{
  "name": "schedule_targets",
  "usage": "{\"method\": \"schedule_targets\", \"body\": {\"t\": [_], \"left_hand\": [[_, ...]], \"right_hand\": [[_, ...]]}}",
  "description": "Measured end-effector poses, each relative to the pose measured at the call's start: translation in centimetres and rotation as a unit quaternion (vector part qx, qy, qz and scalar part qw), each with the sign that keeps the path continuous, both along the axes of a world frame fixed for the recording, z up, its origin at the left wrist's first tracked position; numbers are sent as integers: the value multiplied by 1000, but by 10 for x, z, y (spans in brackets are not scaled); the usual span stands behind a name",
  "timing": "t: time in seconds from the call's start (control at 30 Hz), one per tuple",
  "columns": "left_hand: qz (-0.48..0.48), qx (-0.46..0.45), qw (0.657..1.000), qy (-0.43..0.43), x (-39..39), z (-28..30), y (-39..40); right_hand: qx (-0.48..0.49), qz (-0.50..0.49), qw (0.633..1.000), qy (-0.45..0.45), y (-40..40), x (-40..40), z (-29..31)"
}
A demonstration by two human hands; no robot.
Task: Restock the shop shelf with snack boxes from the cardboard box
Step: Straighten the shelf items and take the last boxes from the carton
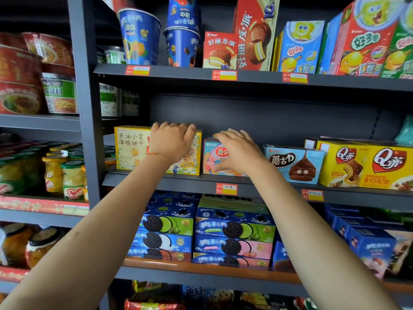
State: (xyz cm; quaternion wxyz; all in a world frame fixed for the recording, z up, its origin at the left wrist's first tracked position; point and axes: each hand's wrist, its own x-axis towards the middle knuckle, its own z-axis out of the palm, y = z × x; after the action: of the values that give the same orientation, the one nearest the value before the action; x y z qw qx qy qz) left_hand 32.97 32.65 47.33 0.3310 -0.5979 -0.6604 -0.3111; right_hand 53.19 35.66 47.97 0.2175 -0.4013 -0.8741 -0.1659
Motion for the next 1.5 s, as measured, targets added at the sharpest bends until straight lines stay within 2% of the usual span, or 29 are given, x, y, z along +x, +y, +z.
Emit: {"method": "schedule_targets", "body": {"t": [0.1,0.2,0.27,0.3,0.37,0.47,0.6,0.8,0.9,0.93,1.1,1.17,1.27,1.37,1.43,1.5], "left_hand": [[-38,8,999,-12,-2,-1,-4],[-132,111,985,-8,-4,-13,-32],[-182,190,962,-65,-10,-38,-64],[-186,201,955,-117,-17,-58,-80],[-160,172,948,-215,-38,-107,-111],[-66,63,939,-332,-91,-194,-148],[99,-103,873,-466,-171,-317,-206],[243,-292,743,-551,-242,-495,-316],[259,-403,697,-533,-262,-558,-357],[256,-440,691,-513,-268,-573,-367],[248,-517,715,-401,-301,-641,-394],[253,-565,688,-379,-314,-661,-388],[239,-601,667,-370,-333,-693,-372],[234,-599,667,-377,-351,-717,-362],[233,-592,663,-394,-362,-732,-361],[229,-601,644,-414,-366,-742,-362]], "right_hand": [[18,50,996,69,-16,-3,-12],[58,141,972,179,-42,-21,-32],[53,199,942,263,-64,-42,-52],[18,221,931,290,-75,-54,-64],[-113,259,913,294,-94,-82,-93],[-266,301,892,207,-111,-138,-155],[-438,267,851,108,-127,-233,-269],[-590,193,782,-52,-176,-339,-471],[-647,151,741,-97,-207,-371,-553],[-659,134,732,-107,-215,-382,-579],[-691,50,693,-201,-241,-428,-684],[-691,17,684,-233,-244,-444,-725],[-664,-25,697,-272,-244,-466,-775],[-645,-36,699,-306,-241,-475,-817],[-645,-34,692,-323,-241,-474,-843],[-642,-22,676,-362,-243,-468,-863]]}}
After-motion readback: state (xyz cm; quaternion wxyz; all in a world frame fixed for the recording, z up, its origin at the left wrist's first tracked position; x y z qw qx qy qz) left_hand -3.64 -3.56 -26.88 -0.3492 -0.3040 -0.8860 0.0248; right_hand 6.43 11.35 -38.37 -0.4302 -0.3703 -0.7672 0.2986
